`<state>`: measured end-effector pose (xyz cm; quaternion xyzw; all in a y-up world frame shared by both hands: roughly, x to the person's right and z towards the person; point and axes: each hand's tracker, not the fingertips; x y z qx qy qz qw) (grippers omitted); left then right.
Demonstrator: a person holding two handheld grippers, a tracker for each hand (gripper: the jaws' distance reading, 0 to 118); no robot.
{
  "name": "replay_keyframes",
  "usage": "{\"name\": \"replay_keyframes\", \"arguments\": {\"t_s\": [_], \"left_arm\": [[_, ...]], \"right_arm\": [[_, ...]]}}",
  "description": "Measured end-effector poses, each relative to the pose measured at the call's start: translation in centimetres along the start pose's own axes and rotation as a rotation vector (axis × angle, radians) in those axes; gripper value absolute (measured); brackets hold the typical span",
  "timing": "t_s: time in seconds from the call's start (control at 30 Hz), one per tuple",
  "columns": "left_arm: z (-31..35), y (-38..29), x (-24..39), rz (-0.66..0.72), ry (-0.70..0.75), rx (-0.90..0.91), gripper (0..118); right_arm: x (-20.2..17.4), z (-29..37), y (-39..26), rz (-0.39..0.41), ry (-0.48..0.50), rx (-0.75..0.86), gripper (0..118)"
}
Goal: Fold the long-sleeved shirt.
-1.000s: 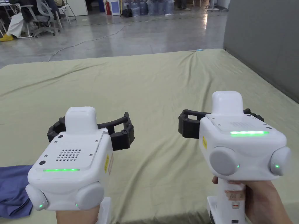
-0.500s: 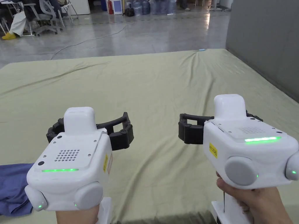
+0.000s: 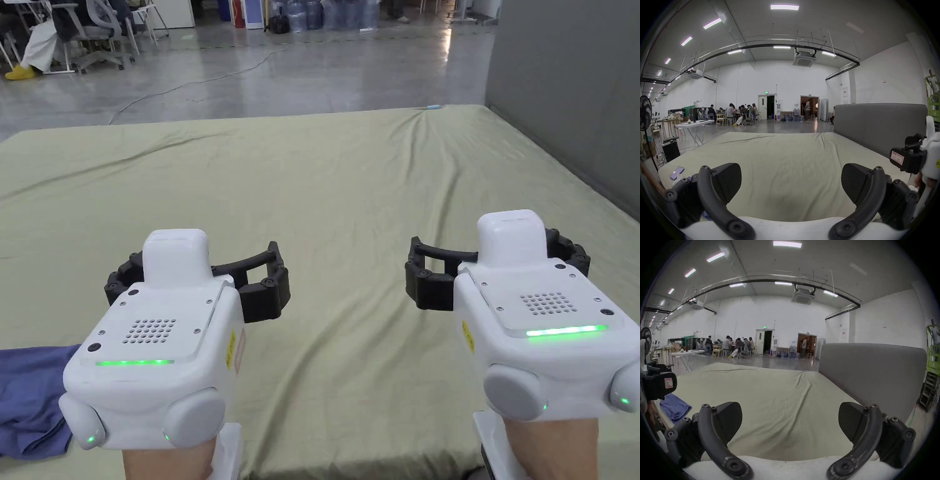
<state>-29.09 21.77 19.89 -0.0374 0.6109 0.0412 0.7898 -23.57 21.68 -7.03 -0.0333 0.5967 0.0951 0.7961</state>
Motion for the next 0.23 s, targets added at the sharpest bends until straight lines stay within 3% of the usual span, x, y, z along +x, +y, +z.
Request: {"name": "replay_keyframes", "arguments": {"t_s": [0.23], "left_arm": [[-0.14, -0.16, 0.31, -0.009, -0.013, -0.01, 117]], "right_arm": [[0.17, 0.11, 0.21, -0.007, 0.003, 0.006, 117]]}}
